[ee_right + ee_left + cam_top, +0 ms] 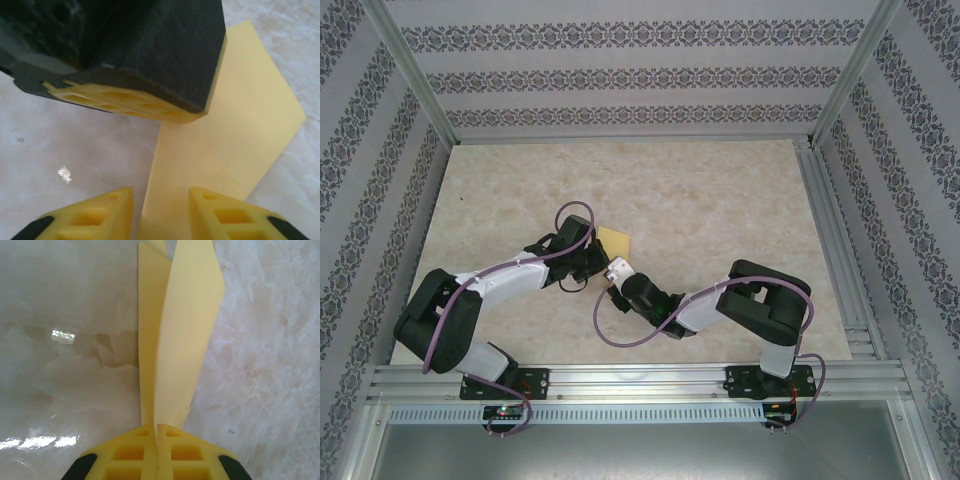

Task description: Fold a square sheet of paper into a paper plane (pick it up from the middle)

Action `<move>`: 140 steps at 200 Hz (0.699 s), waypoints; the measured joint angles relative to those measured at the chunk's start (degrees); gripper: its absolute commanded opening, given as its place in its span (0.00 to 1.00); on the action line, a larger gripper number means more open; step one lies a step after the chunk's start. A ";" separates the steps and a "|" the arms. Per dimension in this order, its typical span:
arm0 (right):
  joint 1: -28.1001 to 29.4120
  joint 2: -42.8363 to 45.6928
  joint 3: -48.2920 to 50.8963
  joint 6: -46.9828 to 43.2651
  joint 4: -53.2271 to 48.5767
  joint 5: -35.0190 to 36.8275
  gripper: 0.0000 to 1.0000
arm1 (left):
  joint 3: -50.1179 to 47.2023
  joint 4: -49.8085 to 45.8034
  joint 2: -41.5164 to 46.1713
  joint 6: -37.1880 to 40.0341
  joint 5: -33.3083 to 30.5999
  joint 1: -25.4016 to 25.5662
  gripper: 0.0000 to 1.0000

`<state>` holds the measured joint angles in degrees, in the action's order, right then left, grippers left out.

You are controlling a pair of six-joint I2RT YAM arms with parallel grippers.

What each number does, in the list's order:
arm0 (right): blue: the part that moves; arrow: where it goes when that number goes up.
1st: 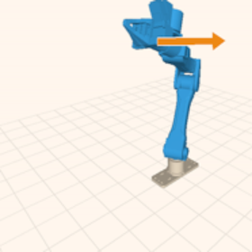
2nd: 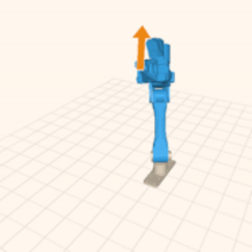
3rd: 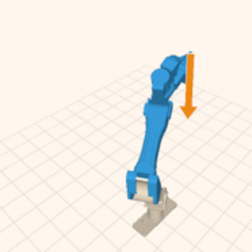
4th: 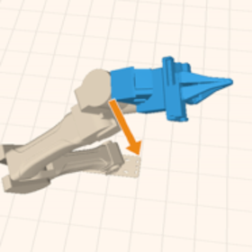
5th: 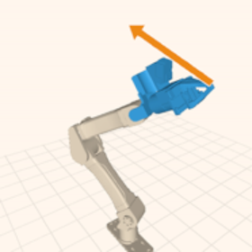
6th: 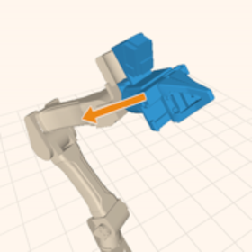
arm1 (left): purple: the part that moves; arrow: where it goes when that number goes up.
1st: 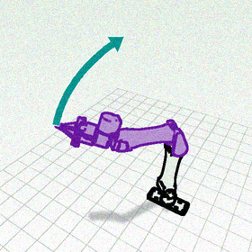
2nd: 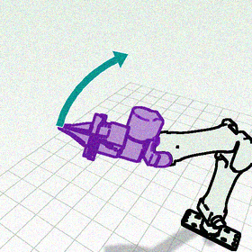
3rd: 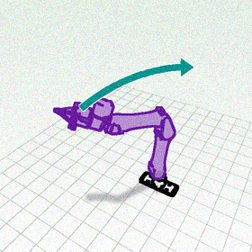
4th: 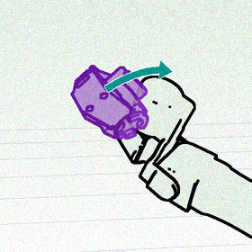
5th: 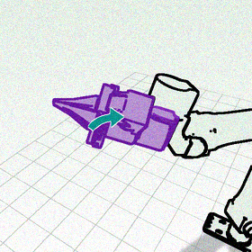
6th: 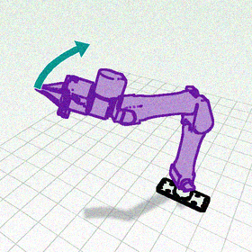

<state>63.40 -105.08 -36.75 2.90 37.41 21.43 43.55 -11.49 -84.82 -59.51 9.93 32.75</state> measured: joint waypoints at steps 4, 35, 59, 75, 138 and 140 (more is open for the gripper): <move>0.00 -0.07 0.00 -0.07 0.00 0.02 0.24 | 0.00 -0.02 0.00 0.00 0.00 0.02 0.04; 0.00 -0.37 0.00 -0.44 0.39 0.68 0.16 | 0.00 -0.20 0.00 -0.02 0.00 0.02 0.13; 0.00 -0.35 0.92 -1.53 1.66 0.81 0.14 | 0.02 -0.26 0.00 -0.17 0.02 0.00 0.20; -0.02 -0.33 2.25 -2.56 2.80 0.24 0.13 | 0.02 -0.35 0.00 -0.15 0.04 0.00 0.22; -1.44 1.44 6.03 -3.96 4.94 -5.86 0.18 | 0.02 -0.39 -1.51 0.52 1.84 -0.48 0.09; -1.53 1.46 6.03 -4.04 4.94 -6.01 0.19 | 0.02 -0.39 -1.57 0.59 1.95 -0.48 0.09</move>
<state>61.87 -103.61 -30.72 -1.15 42.35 15.42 43.57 -11.88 -86.39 -58.92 11.88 32.27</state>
